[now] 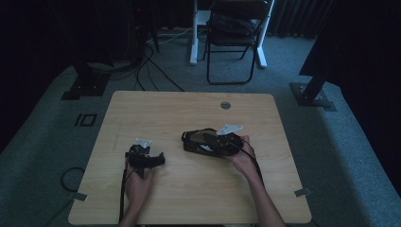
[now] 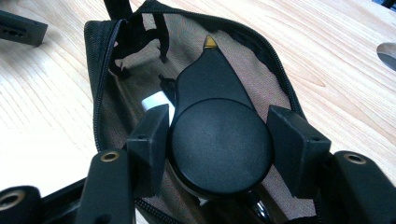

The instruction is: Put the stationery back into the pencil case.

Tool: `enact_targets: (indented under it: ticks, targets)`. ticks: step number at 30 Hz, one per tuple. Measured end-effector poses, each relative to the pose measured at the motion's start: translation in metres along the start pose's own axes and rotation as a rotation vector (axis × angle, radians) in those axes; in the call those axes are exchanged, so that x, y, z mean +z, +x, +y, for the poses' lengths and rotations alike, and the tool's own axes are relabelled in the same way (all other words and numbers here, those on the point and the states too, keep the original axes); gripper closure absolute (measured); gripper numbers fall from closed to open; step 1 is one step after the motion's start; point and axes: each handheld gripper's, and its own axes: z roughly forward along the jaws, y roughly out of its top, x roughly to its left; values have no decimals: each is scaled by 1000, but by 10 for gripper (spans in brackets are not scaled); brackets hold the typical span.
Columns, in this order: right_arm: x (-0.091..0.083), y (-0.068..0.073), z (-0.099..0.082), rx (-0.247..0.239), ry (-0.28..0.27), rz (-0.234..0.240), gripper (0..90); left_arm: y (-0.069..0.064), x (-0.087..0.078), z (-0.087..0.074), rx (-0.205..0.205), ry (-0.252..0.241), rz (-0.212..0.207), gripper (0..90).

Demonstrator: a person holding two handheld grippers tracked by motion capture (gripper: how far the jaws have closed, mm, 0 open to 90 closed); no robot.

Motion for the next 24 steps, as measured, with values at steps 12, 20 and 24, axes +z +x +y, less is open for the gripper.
enact_targets:
  ticks: [12, 20, 24]
  targets:
    - [5, 0, 0, 6, 26, 10, 412, 0, 0, 0, 0, 0, 0, 15]
    - [6, 0, 2, 6, 38, 17, 412, 0, 0, 0, 0, 0, 1, 15]
    - [7, 1, 3, 5, 41, 22, 412, 0, 0, 0, 0, 0, 1, 15]
